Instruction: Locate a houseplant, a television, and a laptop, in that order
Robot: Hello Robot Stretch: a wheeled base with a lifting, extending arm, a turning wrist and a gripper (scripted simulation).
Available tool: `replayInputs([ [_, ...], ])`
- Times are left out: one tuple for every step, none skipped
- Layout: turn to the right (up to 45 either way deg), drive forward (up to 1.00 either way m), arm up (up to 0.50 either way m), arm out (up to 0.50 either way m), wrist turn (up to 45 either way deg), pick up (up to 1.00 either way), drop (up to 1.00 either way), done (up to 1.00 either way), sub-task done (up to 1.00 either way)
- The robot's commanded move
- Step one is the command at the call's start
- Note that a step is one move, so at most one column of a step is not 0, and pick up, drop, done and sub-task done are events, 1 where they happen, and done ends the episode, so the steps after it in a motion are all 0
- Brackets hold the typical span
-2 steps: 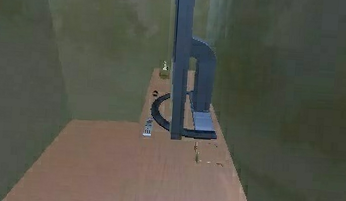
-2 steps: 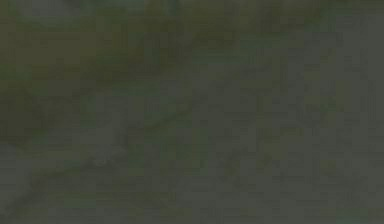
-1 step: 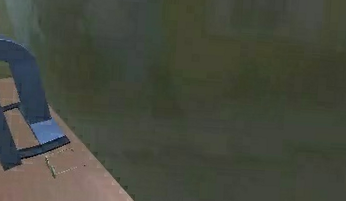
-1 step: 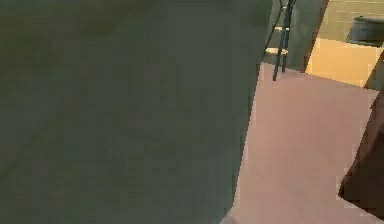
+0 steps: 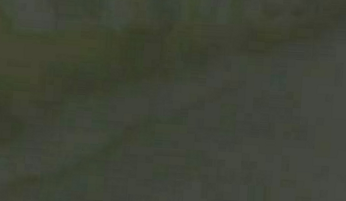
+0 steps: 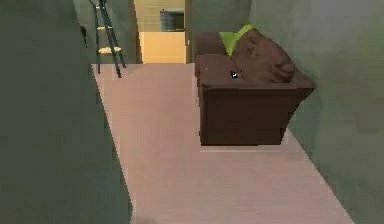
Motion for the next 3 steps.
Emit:
replayInputs([
  [45.0,0.00,0.00,0.00,0.0,0.00,0.00,0.00,0.00],
  [33.0,0.00,0.00,0.00,0.0,0.00,0.00,0.00,0.00],
  [0.0,0.90,0.00,0.00,0.0,0.00,0.00,0.00,0.00],
])
